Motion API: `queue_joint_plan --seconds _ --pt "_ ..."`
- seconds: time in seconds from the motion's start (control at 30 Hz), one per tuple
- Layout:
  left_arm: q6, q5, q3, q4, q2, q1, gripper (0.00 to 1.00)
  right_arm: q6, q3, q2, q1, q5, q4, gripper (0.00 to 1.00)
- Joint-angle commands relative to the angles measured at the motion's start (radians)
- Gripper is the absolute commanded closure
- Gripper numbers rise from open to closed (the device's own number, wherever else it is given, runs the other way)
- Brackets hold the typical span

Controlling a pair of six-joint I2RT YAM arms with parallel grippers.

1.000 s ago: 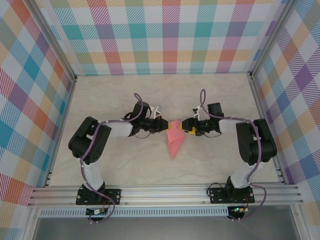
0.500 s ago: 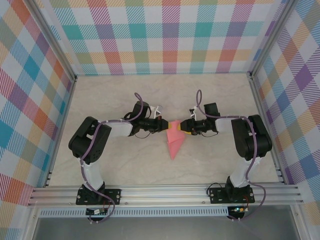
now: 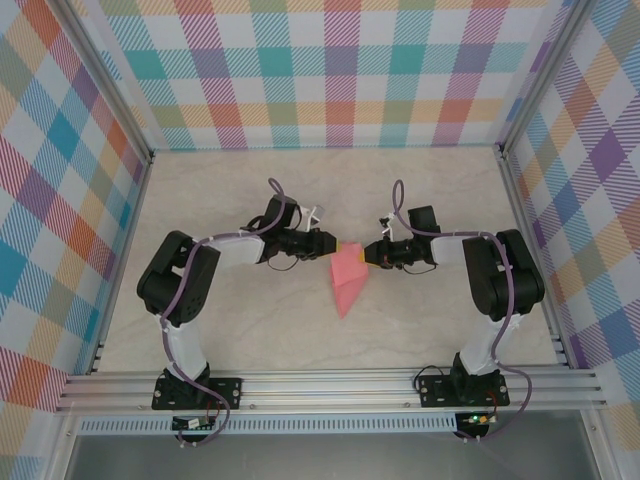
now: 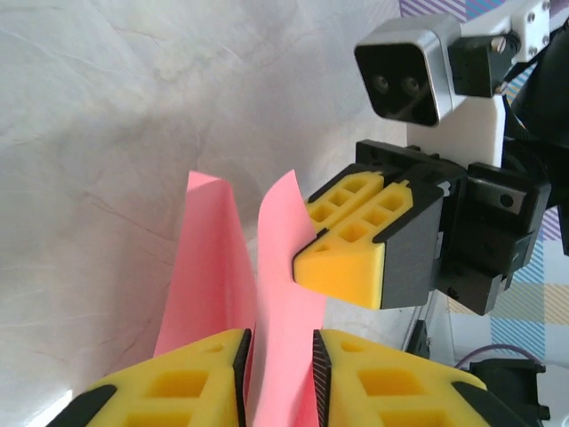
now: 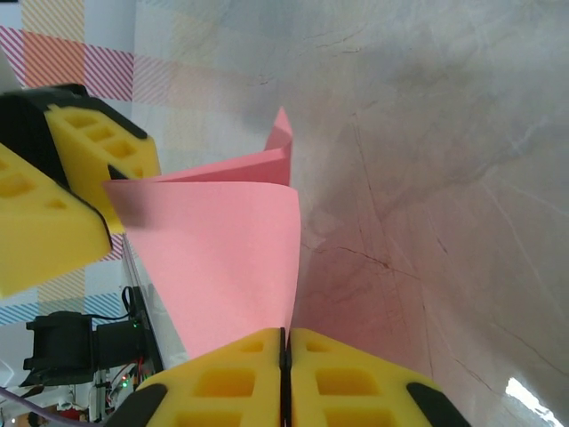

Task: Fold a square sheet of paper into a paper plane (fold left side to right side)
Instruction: Fold the wing for the fifth time at the center of the table.

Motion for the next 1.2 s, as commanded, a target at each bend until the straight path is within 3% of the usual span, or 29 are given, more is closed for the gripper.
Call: queue_joint_plan --seconds 0.0,0.1,0.2,0.27,0.53,0.7,0.8,0.97,1.17 --pt "0.108 -0.037 0.055 -0.153 -0.075 0.021 0.71 -0.004 -0.025 -0.025 0.009 0.004 0.006 0.87" --pt "0.142 -0.077 0.053 -0.204 -0.122 0.022 0.67 0.008 -0.025 -0.025 0.010 0.010 0.003 0.89" --pt "0.178 -0.123 0.018 -0.237 -0.200 0.022 0.62 0.010 -0.027 -0.032 0.014 0.017 0.004 0.74" --pt "0.189 -0.144 -0.015 -0.254 -0.254 0.021 0.61 0.008 -0.024 -0.032 0.015 0.021 0.003 0.71" --pt "0.143 -0.165 -0.141 -0.249 -0.414 -0.020 0.60 0.009 -0.011 -0.014 0.016 0.030 -0.011 0.77" --pt "0.057 -0.209 -0.173 -0.204 -0.416 -0.172 0.62 0.021 -0.006 -0.027 0.018 0.069 -0.044 0.83" --pt "0.054 -0.332 -0.155 -0.246 -0.419 -0.298 0.59 0.062 -0.014 -0.045 0.026 0.088 -0.048 0.89" --pt "0.127 -0.646 -0.060 -0.456 -0.396 -0.483 0.53 0.123 -0.023 -0.102 0.083 0.166 -0.079 0.91" --pt "0.138 -0.908 0.016 -0.586 -0.300 -0.631 0.46 0.248 -0.049 -0.168 0.130 0.288 -0.090 0.90"
